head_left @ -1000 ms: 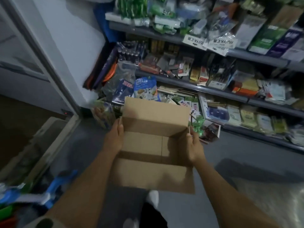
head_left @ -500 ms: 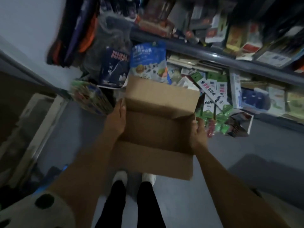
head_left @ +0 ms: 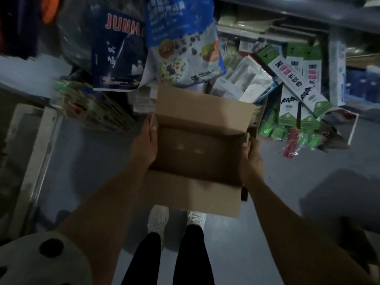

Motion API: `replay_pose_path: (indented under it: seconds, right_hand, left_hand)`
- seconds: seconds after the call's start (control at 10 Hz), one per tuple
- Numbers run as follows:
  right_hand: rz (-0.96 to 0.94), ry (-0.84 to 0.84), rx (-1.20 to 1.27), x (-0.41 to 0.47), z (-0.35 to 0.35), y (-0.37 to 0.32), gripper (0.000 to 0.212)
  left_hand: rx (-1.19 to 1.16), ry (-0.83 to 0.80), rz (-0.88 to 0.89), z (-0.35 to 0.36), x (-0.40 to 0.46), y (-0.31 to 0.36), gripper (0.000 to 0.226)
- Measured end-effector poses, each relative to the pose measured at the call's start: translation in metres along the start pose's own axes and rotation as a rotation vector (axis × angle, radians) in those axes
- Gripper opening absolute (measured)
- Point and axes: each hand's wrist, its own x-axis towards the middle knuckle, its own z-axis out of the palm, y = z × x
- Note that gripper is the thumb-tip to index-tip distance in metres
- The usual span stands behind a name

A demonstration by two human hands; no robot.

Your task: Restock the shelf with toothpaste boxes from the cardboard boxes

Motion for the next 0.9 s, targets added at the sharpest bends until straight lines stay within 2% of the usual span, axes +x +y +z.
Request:
replay_pose_path:
  seconds: [0.2,0.4,0.5,0.7,0.9]
  right_hand:
    - [0.027,0.031,-0.014,0.007,0.009,0.005,0.047]
    - [0.015,0.036,-0.019,0.0,-0.005,0.012,0.042]
    - [0.01,0.012,-0.063,0.004,-0.004,0.009,0.045]
    - [0.042,-0.011,-0.221,0.008,0.011,0.006,0.05]
    - [0.043,0.021,-0.381,-0.017,-0.012,-0.008,0.052]
  left_hand:
    - [0.034,0.052,0.04,0.012,0.003,0.003,0.049]
    - [0.095,-0.025,-0.021,0.026,-0.015,0.006,0.05]
    - [0.109,-0.013,-0.046,0.035,-0.006,-0.001,0.048]
    - [0.187,-0.077,0.057,0.034,0.01,0.002,0.043]
    - [0.195,-0.098,0.235,0.024,-0.011,0.022,0.035]
